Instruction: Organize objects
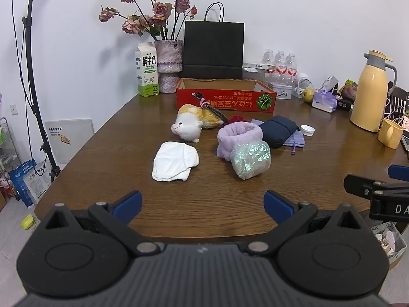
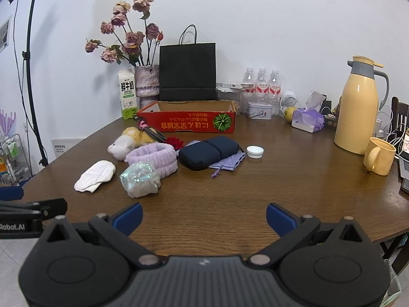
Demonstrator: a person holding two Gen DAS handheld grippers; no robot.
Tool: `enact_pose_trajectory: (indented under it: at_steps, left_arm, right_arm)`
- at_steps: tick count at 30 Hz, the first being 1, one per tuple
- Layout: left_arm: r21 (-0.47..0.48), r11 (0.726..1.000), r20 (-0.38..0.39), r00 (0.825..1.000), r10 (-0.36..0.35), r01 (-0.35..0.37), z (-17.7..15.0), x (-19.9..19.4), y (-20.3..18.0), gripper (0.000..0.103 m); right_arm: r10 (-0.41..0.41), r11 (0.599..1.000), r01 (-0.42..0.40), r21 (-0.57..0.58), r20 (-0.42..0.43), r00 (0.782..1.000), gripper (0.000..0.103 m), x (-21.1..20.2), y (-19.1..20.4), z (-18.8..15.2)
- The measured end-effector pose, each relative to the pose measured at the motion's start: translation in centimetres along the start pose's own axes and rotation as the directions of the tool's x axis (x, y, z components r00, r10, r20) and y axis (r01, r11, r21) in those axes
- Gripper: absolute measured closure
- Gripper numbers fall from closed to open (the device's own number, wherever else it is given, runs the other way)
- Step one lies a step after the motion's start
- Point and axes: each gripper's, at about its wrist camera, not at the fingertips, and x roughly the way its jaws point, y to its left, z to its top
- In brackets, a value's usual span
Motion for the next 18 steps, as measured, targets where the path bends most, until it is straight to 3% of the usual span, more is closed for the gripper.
enact_pose_trajectory:
  at_steps: [18]
  left_arm:
    - [0.0, 1.0, -0.001, 1.0, -0.001, 0.001, -0.06, 0.09, -0.02, 0.0]
  right_arm:
    - [0.001, 1.0, -0.001, 0.001, -0.002, 1.0, 0.0, -0.07, -0.21, 0.11]
